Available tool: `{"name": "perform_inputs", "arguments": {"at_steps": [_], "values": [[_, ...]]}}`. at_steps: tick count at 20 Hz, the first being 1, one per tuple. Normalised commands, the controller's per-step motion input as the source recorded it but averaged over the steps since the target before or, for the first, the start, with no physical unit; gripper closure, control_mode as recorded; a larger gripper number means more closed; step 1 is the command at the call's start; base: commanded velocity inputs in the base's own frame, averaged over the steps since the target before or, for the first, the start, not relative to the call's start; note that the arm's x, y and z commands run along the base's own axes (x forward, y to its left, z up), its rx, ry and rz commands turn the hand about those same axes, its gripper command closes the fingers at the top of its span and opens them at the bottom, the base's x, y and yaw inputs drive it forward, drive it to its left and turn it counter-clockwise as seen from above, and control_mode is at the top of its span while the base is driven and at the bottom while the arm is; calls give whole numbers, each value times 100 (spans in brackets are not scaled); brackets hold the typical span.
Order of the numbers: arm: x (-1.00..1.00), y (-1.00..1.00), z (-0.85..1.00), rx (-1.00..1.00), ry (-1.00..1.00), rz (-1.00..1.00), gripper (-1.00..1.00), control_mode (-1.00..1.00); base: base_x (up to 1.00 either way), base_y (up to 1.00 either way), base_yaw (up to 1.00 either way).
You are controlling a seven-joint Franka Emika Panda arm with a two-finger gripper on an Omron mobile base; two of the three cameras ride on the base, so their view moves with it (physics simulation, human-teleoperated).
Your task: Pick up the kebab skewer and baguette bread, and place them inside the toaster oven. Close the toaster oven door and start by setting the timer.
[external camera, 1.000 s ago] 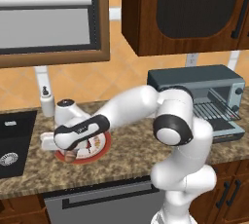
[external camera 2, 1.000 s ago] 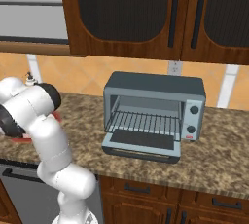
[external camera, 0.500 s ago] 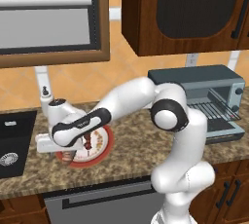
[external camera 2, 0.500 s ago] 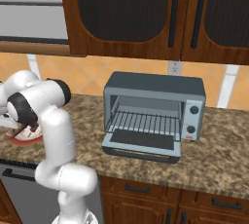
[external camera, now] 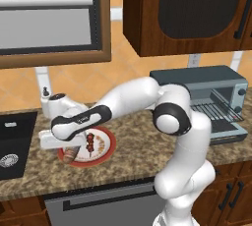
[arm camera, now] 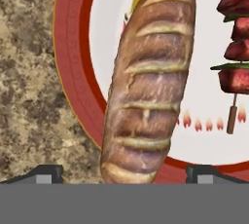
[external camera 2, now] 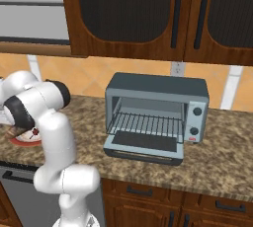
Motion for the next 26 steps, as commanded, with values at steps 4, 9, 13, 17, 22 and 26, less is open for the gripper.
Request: {"name": "perform_inputs", "arguments": {"at_steps": [4, 9, 13, 17, 22, 26], "values": [[-3, -18, -10, 0, 1, -7, -100, -100, 0, 0, 0], [-20, 0, -22, 0, 0, -6, -100, -100, 0, 0, 0], [-2, 0, -16, 2, 0, -5, -100, -100, 0, 0, 0], [0, 0, -26, 2, 0, -5, -100, -100, 0, 0, 0], [0, 0, -11, 4, 0, -3, -100, -100, 0, 0, 0], [1, 0, -3, 5, 0, -2, 100, -100, 0, 0, 0]]}}
